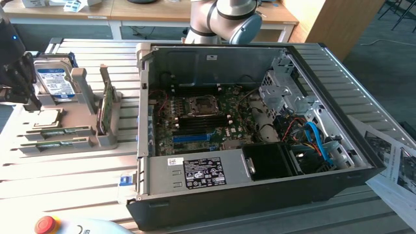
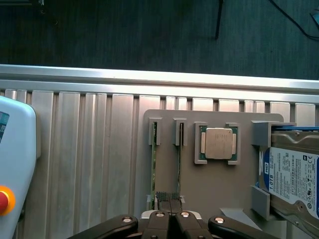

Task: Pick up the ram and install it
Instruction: 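Pick up the ram and move it above insertion slot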

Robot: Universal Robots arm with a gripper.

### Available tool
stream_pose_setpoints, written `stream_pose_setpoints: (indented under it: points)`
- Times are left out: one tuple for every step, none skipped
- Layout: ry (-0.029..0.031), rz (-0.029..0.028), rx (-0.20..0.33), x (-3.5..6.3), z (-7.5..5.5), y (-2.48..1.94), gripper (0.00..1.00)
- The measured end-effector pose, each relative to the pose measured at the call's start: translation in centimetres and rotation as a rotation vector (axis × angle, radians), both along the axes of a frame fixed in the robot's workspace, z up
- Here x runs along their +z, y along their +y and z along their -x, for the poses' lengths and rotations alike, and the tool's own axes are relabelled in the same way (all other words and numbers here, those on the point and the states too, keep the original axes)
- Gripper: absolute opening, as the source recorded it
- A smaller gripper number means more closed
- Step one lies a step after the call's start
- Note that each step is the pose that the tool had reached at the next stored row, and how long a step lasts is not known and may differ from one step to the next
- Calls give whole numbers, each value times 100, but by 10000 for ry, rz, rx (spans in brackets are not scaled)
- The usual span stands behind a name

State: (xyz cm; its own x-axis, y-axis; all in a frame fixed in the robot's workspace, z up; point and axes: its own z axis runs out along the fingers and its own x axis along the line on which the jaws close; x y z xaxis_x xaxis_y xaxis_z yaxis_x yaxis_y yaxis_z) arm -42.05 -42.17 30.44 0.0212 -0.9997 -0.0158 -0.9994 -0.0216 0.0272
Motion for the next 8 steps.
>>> stream_pose_setpoints:
  points:
    - [0, 0, 0, 0, 0, 0, 11]
    - [0, 0, 0, 0, 0, 0, 11]
    - [0, 0, 0, 0, 0, 0, 11]
    - [0, 0, 0, 0, 0, 0, 11]
    - [0, 0, 0, 0, 0, 0, 11]
    - [0, 0, 0, 0, 0, 0, 11]
    - [0, 0, 0, 0, 0, 0, 11]
    - [0, 0, 0, 0, 0, 0, 11]
